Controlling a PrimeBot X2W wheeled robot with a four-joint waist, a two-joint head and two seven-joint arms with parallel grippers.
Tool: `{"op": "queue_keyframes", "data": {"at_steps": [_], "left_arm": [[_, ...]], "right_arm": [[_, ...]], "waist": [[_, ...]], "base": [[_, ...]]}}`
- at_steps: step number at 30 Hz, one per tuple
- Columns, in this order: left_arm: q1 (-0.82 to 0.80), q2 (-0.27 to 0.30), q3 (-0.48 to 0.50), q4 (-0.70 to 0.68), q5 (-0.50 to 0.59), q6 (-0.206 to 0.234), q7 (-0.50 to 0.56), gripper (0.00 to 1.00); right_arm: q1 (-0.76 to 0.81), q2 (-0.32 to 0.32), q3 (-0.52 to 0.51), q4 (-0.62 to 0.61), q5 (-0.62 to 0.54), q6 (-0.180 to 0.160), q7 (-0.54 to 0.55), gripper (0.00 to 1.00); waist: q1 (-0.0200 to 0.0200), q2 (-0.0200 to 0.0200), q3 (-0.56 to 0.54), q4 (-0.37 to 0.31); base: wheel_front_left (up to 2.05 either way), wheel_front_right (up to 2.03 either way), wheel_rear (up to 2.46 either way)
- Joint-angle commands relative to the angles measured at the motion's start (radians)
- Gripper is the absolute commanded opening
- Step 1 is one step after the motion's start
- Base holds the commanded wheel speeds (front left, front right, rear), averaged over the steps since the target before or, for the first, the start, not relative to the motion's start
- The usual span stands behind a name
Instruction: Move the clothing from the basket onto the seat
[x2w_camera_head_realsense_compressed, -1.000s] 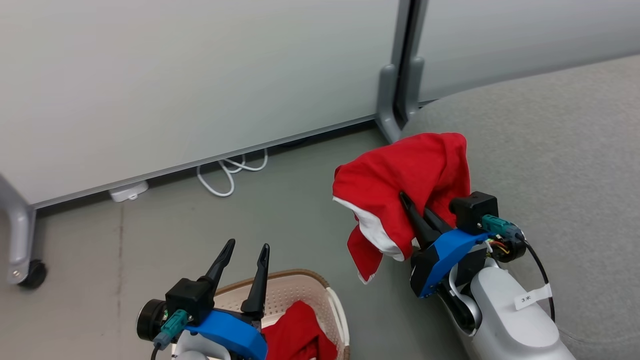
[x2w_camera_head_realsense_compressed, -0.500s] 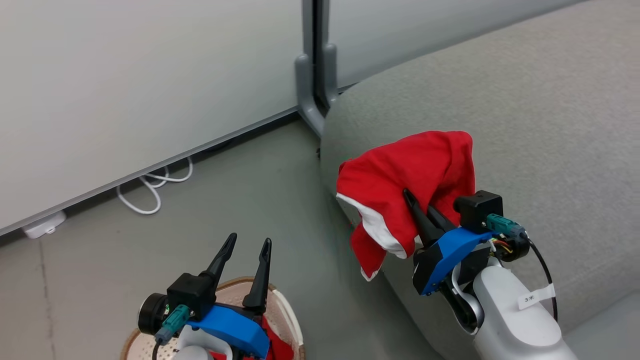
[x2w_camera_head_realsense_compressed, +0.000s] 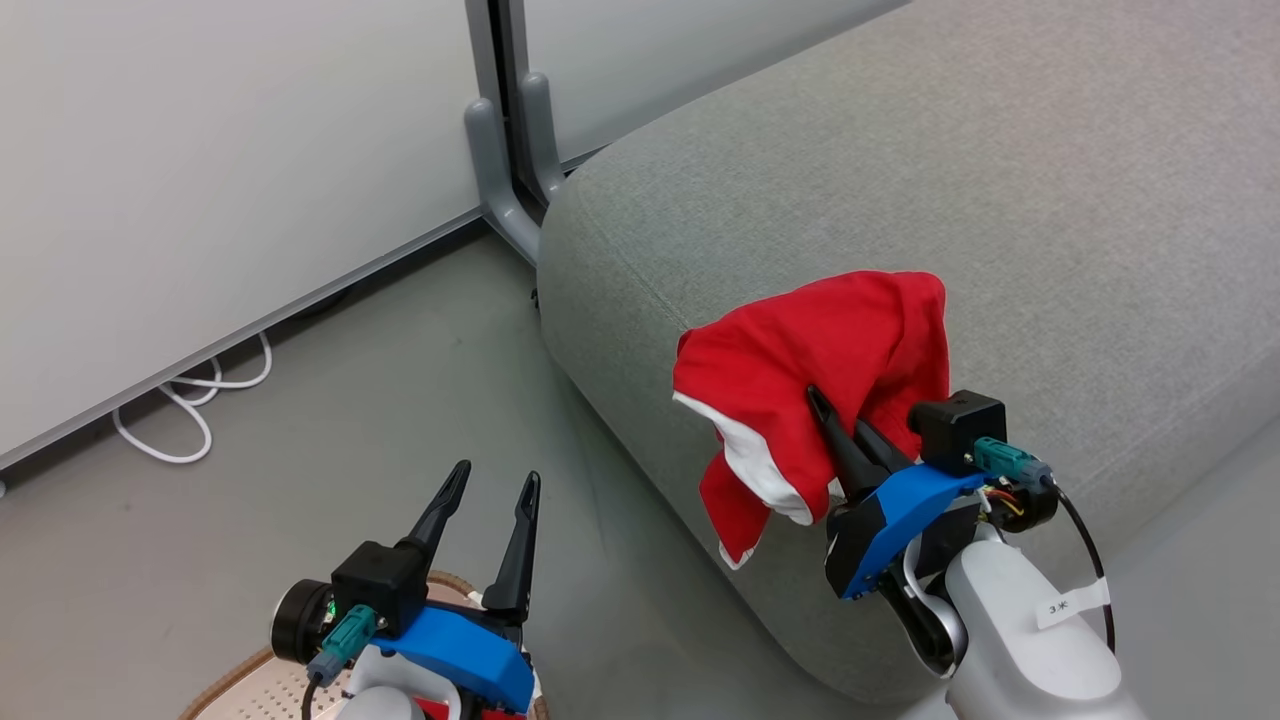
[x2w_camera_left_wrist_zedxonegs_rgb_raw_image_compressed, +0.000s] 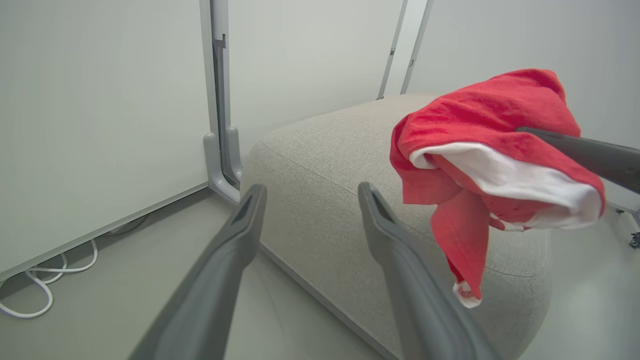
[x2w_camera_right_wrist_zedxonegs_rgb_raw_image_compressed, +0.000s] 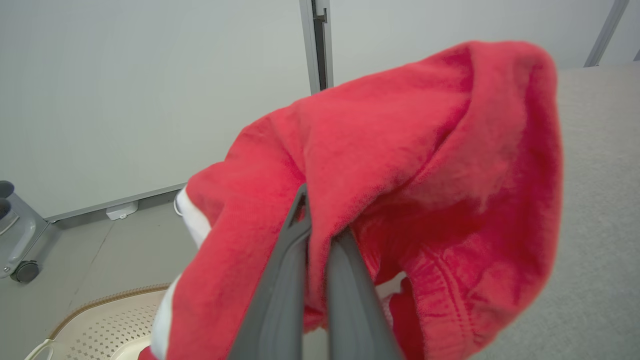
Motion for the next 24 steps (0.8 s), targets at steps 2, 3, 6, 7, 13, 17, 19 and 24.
{"op": "queue_keyframes", "data": {"at_steps": [2,3,6,7,13,17,19,24], "left_arm": [[-0.016,0.008,0.001,-0.003,0.001,-0.001,-0.003,1.00],[-0.017,0.009,0.000,-0.001,0.000,-0.001,-0.003,1.00],[-0.021,0.009,-0.005,0.000,-0.001,-0.001,-0.003,1.00],[-0.022,0.009,-0.006,0.000,-0.001,-0.001,-0.003,1.00],[-0.019,0.014,-0.014,0.000,-0.004,-0.001,-0.003,1.00],[-0.023,0.017,-0.018,-0.002,-0.002,-0.001,-0.003,1.00],[-0.024,0.020,-0.018,-0.003,0.000,-0.001,-0.003,1.00],[-0.041,0.033,-0.023,-0.009,0.007,-0.001,-0.003,1.00]], "right_arm": [[0.009,-0.002,0.001,0.001,0.001,0.000,-0.006,0.00],[0.010,-0.002,0.001,0.002,0.002,0.000,-0.006,0.00],[0.010,-0.002,-0.002,0.003,0.001,0.000,-0.008,0.00],[0.010,-0.002,-0.003,0.003,0.001,0.000,-0.009,0.00],[0.009,-0.002,-0.004,0.005,0.004,0.000,-0.011,0.00],[0.003,-0.002,-0.011,0.004,0.004,0.000,-0.013,0.00],[-0.009,-0.002,-0.017,0.004,0.005,0.000,-0.010,0.00],[-0.063,-0.002,-0.056,0.002,-0.041,0.000,0.000,0.00]], "waist": [[0.0000,-0.0001,0.004,-0.015],[0.0000,-0.0001,0.004,-0.017],[0.0000,-0.0001,0.006,-0.020],[0.0000,-0.0001,0.006,-0.020],[0.0000,-0.0001,0.006,-0.016],[0.0000,-0.0001,0.013,-0.005],[0.0000,-0.0001,0.019,0.000],[0.0000,-0.0001,0.053,0.021]], "base": [[0.00,0.00,0.00],[0.00,0.00,0.00],[0.00,0.00,0.00],[0.00,0.00,0.00],[0.00,0.00,0.00],[0.00,0.00,0.00],[0.00,0.00,0.00],[0.00,0.00,0.00]]}}
